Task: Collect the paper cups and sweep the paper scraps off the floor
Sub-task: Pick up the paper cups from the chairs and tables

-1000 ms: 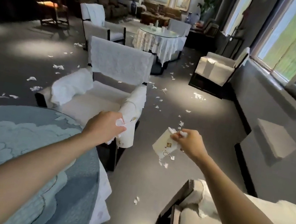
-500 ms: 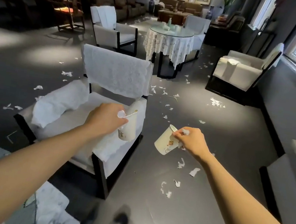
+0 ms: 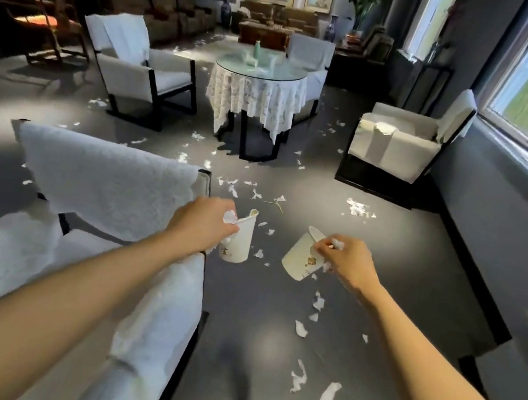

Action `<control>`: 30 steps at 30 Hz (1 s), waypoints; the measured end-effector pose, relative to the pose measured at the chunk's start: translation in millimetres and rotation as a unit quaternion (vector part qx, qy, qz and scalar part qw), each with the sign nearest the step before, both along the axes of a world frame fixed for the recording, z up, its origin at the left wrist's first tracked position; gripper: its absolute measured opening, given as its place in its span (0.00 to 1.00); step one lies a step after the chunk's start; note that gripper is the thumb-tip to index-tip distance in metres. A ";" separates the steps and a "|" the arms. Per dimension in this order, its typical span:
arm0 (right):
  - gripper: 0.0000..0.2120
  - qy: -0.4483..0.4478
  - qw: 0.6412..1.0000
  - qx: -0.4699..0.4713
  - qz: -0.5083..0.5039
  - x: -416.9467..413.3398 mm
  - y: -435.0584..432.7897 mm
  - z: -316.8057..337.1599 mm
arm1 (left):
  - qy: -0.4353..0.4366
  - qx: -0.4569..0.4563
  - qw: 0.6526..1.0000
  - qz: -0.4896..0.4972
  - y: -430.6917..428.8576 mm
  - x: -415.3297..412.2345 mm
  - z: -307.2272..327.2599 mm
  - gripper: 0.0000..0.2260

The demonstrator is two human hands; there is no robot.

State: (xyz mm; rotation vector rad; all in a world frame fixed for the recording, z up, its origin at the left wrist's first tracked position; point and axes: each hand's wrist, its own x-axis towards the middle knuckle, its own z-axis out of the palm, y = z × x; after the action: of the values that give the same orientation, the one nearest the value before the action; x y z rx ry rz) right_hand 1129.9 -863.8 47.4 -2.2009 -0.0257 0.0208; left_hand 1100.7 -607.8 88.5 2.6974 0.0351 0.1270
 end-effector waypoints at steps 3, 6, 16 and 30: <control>0.05 -0.004 1.000 -0.008 -0.003 75.0 -9.0 8.0 | 0.002 -0.007 1.000 -0.015 -9.1 92.6 2.4 0.02; 0.05 -0.013 0.999 0.011 -0.028 157.5 -22.8 8.0 | 0.005 -0.016 0.999 -0.027 -27.2 188.9 -5.0 0.03; 0.06 -0.025 0.995 0.064 -0.070 471.1 -78.7 27.5 | -0.010 -0.080 0.995 -0.057 -96.8 513.3 15.1 0.02; 0.07 -0.027 0.993 0.069 -0.087 913.7 -123.3 -0.5 | 0.006 -0.148 0.988 -0.052 -122.5 959.3 -10.7 0.04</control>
State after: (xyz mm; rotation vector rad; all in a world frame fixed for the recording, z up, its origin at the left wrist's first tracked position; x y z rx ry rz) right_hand 2043.6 -987.2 46.9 -2.0578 0.1319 -0.1335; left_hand 2060.0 -730.3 77.8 2.3968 -0.0770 0.0680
